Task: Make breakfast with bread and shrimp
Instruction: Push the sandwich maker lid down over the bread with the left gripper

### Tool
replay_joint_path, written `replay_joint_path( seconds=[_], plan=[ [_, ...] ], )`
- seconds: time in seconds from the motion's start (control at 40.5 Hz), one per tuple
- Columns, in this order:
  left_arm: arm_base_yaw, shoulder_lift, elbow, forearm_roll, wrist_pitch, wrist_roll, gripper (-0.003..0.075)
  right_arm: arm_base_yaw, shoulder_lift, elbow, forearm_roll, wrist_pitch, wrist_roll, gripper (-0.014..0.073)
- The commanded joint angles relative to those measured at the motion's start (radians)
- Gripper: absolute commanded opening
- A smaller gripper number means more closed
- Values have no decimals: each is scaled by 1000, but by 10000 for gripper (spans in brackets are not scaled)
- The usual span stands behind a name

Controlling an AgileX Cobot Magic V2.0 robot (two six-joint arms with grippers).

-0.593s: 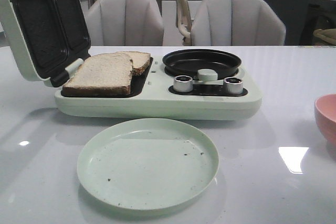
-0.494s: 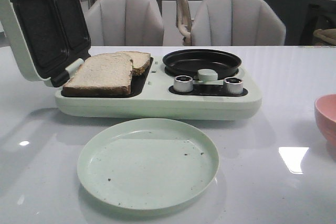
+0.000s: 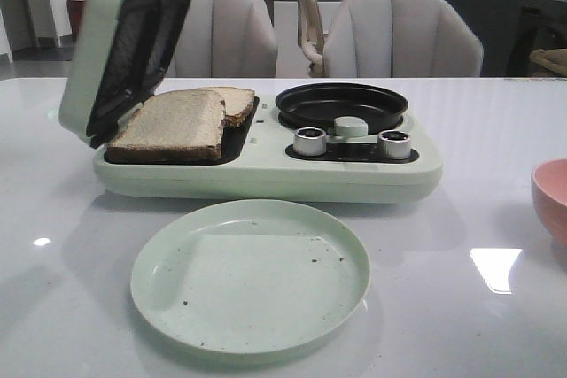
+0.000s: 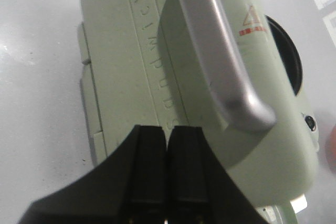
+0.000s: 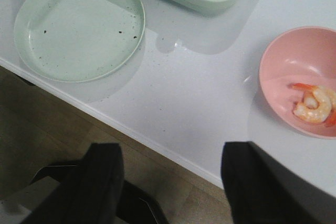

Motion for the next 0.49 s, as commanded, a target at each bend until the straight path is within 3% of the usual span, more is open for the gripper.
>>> replay_joint_path(
  seconds=[0.0, 0.198, 0.47],
  plan=[
    [-36, -101, 14, -53, -18, 29, 101, 2, -2, -27, -4, -62, -1, 516],
    [-140, -215, 117, 21, -35, 43, 101, 2, -2, -27, -4, -62, -1, 516],
    [-369, -408, 284, 226, -132, -5, 102, 2, -2, -27, -4, -62, -1, 516]
  ],
)
